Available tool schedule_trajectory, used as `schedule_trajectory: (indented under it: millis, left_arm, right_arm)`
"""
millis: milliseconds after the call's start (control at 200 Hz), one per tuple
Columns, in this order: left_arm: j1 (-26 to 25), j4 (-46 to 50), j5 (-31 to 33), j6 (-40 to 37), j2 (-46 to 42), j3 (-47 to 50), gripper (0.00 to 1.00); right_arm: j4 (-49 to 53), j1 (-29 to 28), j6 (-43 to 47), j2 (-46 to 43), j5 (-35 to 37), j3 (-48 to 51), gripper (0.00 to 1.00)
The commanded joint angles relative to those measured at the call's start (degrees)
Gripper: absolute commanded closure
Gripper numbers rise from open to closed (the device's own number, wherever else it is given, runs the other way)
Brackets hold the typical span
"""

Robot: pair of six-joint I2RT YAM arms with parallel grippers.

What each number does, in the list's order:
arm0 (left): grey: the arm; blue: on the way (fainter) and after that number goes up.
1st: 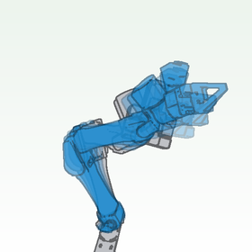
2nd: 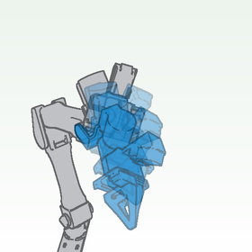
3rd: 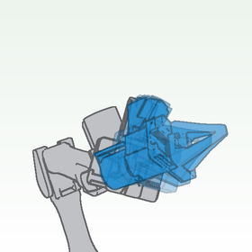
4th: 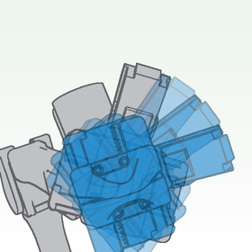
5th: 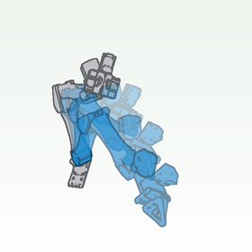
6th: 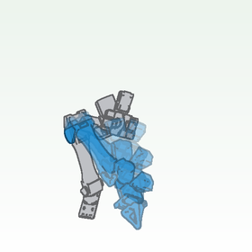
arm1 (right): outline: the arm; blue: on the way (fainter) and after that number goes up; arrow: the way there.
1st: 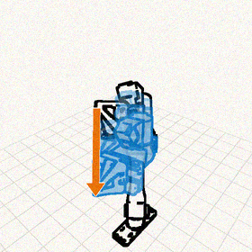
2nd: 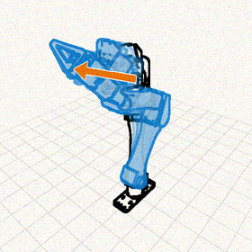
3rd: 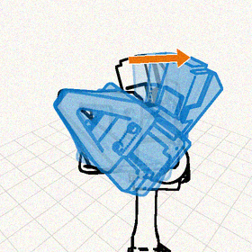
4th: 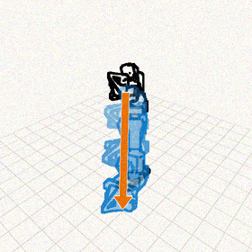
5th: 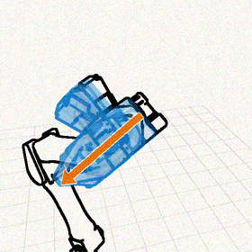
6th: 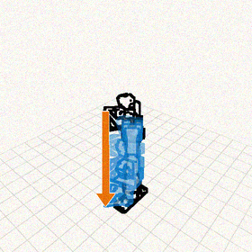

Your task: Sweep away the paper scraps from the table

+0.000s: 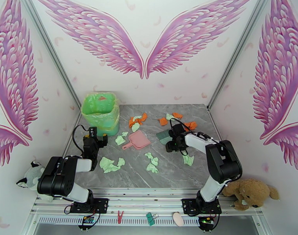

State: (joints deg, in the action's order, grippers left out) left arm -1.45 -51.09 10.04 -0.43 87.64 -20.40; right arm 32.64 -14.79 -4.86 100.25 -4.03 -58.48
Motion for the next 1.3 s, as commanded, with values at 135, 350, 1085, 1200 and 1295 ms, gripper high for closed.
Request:
schedule_trajectory:
  millis: [135,350,1085,1200,1295]
  left_arm:
    - [0.58,0.94,-0.7,0.16,-0.01,-1.64,0.01]
    - [0.49,0.91,-0.6,0.07,-0.01,-1.66,0.01]
    - [-11.51,48.83,9.38,4.59,-32.55,-9.72,0.01]
    - [-11.89,55.76,3.08,8.23,-43.94,-8.71,0.01]
    - [-12.15,58.5,-5.12,11.95,-50.61,-8.43,0.01]
  right_arm:
    - [1.96,-0.37,0.18,2.98,1.79,-1.92,0.43]
    - [2.51,-0.6,0.12,3.66,2.69,-1.73,0.56]
    - [9.58,-2.18,-0.85,-10.6,4.16,-4.22,0.75]
    - [11.87,-3.14,-1.0,-14.55,4.54,-4.96,0.75]
    - [13.14,-4.54,-1.2,-18.32,4.82,-4.99,0.75]
